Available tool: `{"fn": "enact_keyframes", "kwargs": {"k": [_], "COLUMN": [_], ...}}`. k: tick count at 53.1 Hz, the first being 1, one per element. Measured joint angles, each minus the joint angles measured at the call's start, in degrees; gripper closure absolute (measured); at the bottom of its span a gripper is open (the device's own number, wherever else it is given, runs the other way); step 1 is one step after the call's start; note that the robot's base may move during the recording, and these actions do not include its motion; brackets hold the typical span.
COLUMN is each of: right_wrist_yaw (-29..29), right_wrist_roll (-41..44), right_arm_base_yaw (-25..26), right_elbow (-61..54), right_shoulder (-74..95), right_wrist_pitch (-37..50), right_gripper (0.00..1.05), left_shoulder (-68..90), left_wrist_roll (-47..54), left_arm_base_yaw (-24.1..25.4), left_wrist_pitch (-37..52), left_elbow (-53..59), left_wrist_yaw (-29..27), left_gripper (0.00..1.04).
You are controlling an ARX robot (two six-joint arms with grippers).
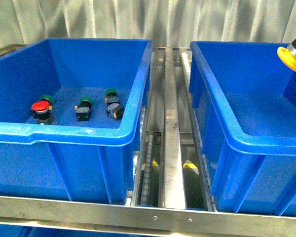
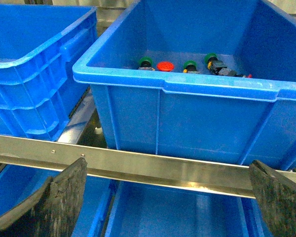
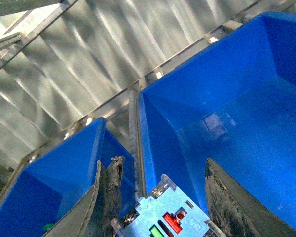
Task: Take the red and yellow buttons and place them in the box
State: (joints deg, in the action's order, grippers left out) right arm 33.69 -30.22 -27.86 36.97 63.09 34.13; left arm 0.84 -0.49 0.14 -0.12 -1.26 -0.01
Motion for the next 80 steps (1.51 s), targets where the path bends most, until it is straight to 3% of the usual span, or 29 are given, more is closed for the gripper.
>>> {"fn": "enact_keyframes", "kwargs": {"k": [31,60,67,72,80], "right_wrist_yaw": [0.35,-0.66,-3.91,-8.02,-12.94], "right_wrist_roll": [-1.88,-5.77,-0.72,5.49,11.85], "right_arm_base_yaw": [0.22,5.84,9.55,17.20,23.19], "right_elbow": [-0.90,-2.58,0.31,10.38,25.11], "right_shoulder": [-1.75,-4.66,-1.95,6.16,18.10], "right_wrist_pitch": [-2.36,-4.24,-6.93,-12.87,-20.57], "right_gripper": [0.64,0.64,0.64,0.64,0.64], "left_shoulder": [0.00,0.00,0.00,0.00,0.00], "left_wrist_roll": [0.00,0.04,0.07,0.07,0.09], "left_arm_base_yaw": [-0.07,-0.07,-0.07,-0.07,-0.07], "left_wrist_pitch": [0.00,0.11,0.11,0.11,0.11], "left_elbow": [0.00,0.02,0.02,0.02,0.02], "left_wrist_yaw": [-0.04,0.00,0.20,0.20,0.15], "left_gripper": [0.08,0.08,0.08,0.08,0.08]}}
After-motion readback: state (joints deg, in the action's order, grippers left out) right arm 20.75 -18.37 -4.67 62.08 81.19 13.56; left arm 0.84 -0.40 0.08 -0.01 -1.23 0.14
